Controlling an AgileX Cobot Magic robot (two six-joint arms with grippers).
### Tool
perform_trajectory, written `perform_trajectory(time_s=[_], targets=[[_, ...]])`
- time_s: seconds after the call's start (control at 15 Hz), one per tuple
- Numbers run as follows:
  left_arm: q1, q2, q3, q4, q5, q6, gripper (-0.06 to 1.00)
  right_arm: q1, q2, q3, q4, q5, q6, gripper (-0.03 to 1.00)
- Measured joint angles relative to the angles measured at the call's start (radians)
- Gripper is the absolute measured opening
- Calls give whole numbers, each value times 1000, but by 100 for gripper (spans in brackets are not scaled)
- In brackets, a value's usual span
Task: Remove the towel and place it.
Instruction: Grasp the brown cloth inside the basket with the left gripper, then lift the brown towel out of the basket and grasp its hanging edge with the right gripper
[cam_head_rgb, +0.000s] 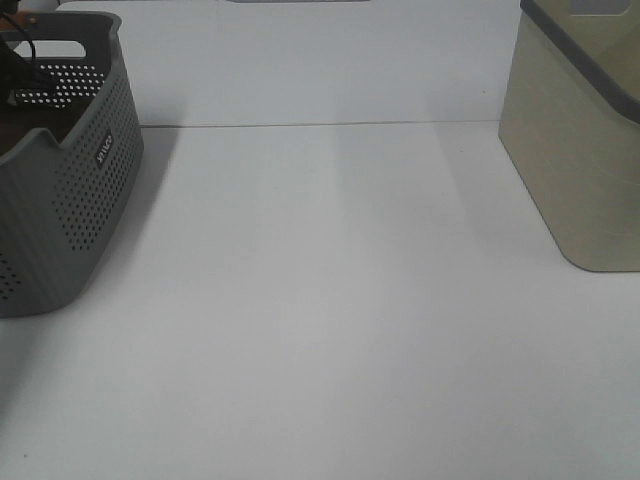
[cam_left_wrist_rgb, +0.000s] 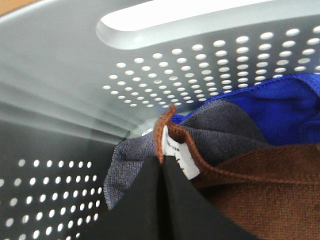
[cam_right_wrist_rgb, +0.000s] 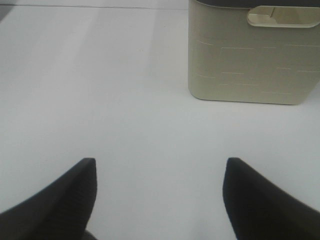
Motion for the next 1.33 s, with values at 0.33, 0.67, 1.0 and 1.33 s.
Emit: perform_trajectory(time_s=[0.33, 0.67, 1.0, 1.33], targets=[[0, -71, 0, -43, 8, 13, 0, 0, 0, 0, 0, 0, 0, 68], [0, -247, 0, -234, 13, 108, 0, 0, 0, 0, 0, 0, 0, 68], [-42, -504, 0, -512, 25, 315, 0, 0, 0, 0, 0, 0, 0, 68], [-241, -669, -1, -550, 115, 386, 0, 0, 0, 0, 0, 0, 0, 68]])
